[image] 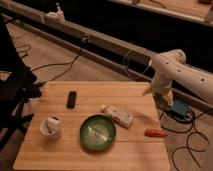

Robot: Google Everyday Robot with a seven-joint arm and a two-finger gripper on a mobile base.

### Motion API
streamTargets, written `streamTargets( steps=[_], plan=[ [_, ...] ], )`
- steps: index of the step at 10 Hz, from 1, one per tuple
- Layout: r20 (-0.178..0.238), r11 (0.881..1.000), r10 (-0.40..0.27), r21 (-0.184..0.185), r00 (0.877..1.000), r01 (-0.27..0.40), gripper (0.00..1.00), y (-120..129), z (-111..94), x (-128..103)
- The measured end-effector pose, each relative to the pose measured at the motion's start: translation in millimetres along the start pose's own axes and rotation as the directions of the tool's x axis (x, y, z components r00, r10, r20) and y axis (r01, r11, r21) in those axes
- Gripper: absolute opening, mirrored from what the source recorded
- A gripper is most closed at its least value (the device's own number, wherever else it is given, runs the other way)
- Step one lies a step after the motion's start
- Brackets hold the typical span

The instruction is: Drag the pepper across the table

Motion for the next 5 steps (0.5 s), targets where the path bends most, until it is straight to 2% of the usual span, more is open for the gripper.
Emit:
streamTargets(
  steps=[5],
  plan=[
    [-0.002, 1.0, 0.002, -0.005, 1.0, -0.002, 0.8, 0.9, -0.5, 0.3]
  ],
)
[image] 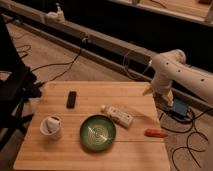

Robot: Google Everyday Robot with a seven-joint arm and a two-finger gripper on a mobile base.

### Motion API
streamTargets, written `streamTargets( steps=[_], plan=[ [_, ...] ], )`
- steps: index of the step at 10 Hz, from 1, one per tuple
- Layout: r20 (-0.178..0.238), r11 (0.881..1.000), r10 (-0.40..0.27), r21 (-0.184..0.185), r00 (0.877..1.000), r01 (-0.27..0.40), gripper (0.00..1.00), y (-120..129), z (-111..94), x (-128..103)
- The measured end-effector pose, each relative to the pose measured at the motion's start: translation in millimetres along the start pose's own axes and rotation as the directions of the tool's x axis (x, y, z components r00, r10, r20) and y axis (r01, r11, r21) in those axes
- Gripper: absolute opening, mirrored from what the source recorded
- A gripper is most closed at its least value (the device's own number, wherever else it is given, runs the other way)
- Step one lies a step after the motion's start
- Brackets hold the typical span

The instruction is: Drag the pepper across the table

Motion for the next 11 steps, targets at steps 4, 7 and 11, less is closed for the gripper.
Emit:
streamTargets(
  steps=[4, 7, 11],
  plan=[
    [0.088, 0.999, 0.046, -0.01, 0.995, -0.045, 0.8, 1, 21, -28],
    [0.172, 0.995, 0.09, 0.022, 0.981, -0.095, 0.8, -5, 37, -61],
    [0.229, 0.971, 0.213, 0.058, 0.95, -0.231, 0.8, 7, 55, -81]
  ],
)
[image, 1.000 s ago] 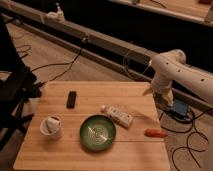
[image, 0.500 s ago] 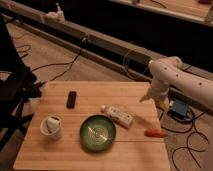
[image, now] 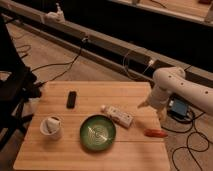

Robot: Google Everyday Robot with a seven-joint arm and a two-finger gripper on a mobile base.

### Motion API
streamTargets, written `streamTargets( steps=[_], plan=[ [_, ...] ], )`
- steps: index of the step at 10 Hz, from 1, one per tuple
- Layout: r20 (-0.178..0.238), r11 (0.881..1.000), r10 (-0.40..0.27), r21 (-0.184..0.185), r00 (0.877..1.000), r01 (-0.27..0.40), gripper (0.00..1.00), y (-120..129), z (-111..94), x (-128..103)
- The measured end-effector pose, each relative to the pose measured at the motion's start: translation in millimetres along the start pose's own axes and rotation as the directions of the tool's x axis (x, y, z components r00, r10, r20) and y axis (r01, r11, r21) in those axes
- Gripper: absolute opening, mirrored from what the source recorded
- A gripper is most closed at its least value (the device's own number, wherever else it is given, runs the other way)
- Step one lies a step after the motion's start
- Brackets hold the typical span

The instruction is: Drag the pepper across the table

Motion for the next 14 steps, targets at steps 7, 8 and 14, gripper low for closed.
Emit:
streamTargets(
  steps=[7, 8, 14],
  plan=[
    [0.027, 0.99, 0.14, 0.015, 0.99, -0.14, 0.8, 29, 19, 6],
    [0.025, 0.99, 0.141, 0.013, 0.99, -0.141, 0.8, 30, 19, 7],
    [0.059, 0.973, 0.23, -0.028, 0.971, -0.229, 0.8, 53, 43, 14]
  ],
)
